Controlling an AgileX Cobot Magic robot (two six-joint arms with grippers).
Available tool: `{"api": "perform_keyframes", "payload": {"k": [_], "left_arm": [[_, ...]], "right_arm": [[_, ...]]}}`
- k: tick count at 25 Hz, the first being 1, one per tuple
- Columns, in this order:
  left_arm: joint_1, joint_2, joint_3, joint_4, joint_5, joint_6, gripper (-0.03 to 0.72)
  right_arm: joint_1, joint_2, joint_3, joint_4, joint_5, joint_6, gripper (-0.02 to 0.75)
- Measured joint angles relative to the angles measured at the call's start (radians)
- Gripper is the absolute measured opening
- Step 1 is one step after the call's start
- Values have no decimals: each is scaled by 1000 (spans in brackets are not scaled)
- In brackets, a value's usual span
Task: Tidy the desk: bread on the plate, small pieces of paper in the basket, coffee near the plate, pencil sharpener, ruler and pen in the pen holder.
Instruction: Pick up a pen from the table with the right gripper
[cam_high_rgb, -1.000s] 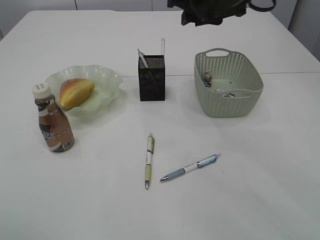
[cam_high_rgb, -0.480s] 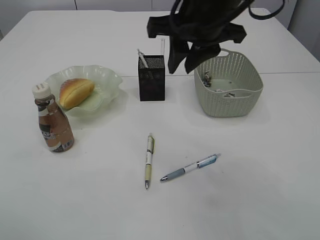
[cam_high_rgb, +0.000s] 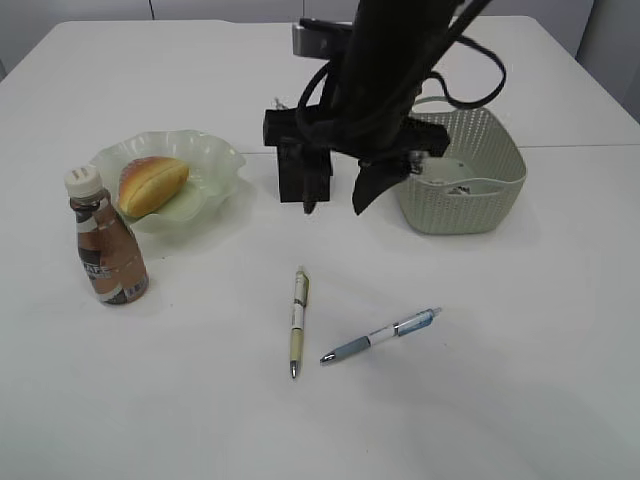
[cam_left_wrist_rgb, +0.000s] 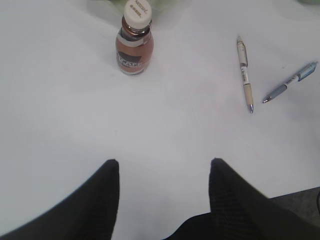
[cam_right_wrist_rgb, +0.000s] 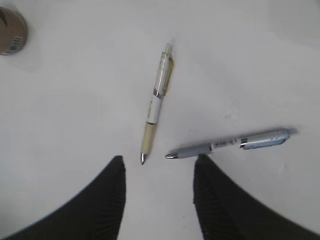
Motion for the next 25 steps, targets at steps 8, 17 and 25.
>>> {"api": "perform_keyframes", "payload": {"k": [8,17,25], "left_arm": [[0,0,0,22,0,0,415],[0,0,0,29,0,0,416],[0,0,0,29,0,0,415]], "right_arm": [[2,130,0,116,-32,23,557],[18,228,-6,10,-92,186,545],[58,298,-73,-71,-135,255,543]]}}
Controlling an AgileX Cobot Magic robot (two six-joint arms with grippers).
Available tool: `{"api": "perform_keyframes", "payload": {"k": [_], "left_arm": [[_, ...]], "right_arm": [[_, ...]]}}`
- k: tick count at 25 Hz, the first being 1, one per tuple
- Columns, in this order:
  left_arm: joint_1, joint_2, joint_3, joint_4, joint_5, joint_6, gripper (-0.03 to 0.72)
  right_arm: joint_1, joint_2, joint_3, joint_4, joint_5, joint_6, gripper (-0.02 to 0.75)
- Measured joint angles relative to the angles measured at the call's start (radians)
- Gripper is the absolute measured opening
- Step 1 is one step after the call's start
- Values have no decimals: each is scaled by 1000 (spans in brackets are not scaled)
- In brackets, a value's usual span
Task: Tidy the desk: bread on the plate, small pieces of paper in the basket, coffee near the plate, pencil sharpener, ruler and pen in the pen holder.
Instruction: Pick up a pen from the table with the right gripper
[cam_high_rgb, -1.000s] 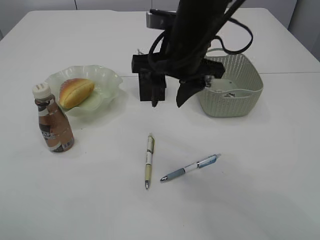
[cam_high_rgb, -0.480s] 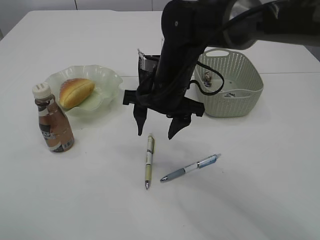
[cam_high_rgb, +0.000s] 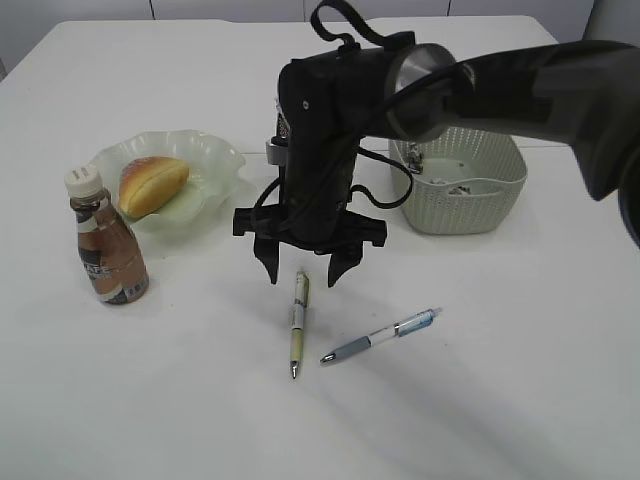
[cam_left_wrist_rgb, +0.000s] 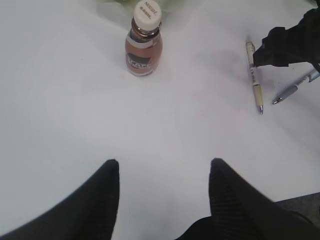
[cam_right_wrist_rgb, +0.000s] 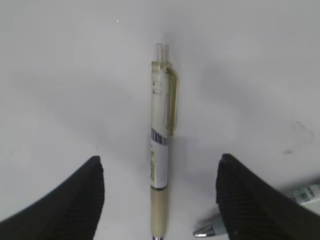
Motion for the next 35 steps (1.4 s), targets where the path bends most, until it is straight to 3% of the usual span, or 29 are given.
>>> {"api": "perform_keyframes", "payload": {"k": [6,15,35], "left_arm": [[0,0,0,0,0,0,416],[0,0,0,0,0,0,415],[0,0,0,2,0,0,407]], "right_arm": [[8,75,-105,-57,69,29,542],[19,167,-220,-50,126,35,542],[20,215,-236,53,130,35,542]]}}
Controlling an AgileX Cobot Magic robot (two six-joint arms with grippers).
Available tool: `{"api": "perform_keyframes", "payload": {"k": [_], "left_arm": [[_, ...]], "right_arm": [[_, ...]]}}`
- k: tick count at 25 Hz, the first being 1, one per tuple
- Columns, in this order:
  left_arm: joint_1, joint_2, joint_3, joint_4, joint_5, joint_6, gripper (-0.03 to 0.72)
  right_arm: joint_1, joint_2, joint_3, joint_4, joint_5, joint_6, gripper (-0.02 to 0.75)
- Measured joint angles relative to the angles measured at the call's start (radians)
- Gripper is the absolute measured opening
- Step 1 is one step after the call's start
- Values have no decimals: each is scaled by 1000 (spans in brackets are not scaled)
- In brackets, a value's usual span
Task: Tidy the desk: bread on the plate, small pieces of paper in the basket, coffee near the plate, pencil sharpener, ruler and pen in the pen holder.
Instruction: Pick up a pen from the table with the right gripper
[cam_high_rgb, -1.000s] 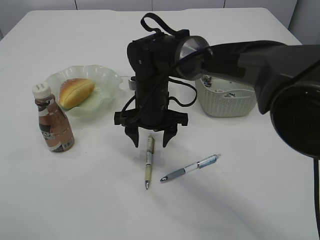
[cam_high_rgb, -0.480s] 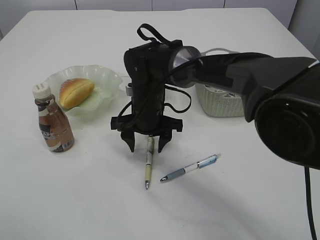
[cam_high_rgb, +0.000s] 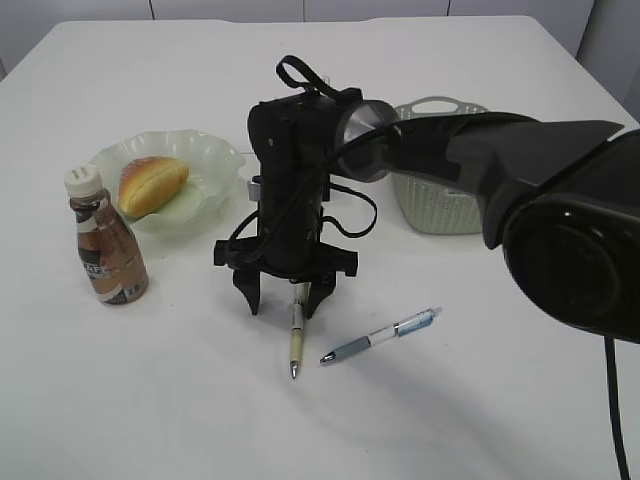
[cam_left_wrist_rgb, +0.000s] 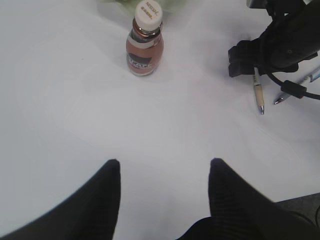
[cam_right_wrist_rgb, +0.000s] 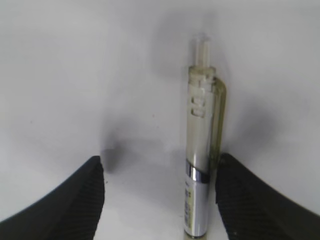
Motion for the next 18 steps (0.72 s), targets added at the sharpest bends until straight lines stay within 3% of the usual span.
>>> {"api": "perform_keyframes", "payload": {"k": [18], "left_arm": [[0,0,0,6,0,0,389]], "right_arm": [[0,0,0,-44,0,-85,541]]}}
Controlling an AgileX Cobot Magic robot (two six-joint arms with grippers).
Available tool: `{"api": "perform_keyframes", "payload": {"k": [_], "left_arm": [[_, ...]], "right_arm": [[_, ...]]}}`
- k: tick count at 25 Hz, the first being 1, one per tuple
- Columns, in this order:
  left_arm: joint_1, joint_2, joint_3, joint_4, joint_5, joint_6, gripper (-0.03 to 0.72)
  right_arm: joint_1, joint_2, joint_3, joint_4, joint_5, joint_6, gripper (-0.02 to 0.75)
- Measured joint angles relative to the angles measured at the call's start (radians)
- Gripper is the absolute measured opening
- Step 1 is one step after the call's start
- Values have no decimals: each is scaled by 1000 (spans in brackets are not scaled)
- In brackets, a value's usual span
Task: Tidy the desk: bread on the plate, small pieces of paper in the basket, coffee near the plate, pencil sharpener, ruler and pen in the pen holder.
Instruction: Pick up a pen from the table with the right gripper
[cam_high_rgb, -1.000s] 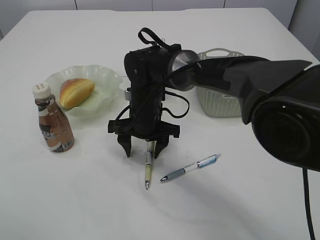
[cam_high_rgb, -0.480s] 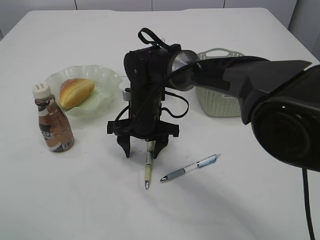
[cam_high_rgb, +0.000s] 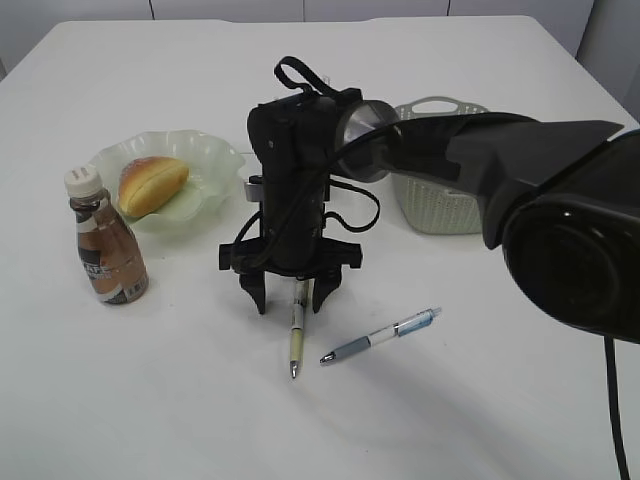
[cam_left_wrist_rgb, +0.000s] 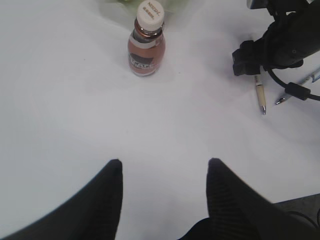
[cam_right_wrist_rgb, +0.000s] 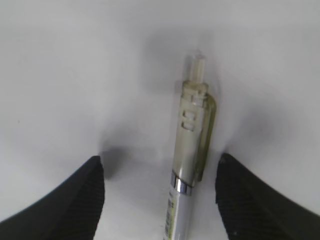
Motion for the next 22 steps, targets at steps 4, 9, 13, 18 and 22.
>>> {"api": "perform_keyframes", "payload": {"k": [4,9,13,18,22], "left_arm": [[0,0,0,0,0,0,380],[0,0,0,2,0,0,375],[0,0,0,2,0,0,372],[0,0,0,2,0,0,372],[0,0,0,2,0,0,372]], "right_arm": [[0,0,0,0,0,-20,541],[0,0,0,0,0,-34,496],[0,2,0,0,0,-35,286],[0,2,-1,-2,0,-54,98],[0,2,-2,-4,0,-67,93]]}}
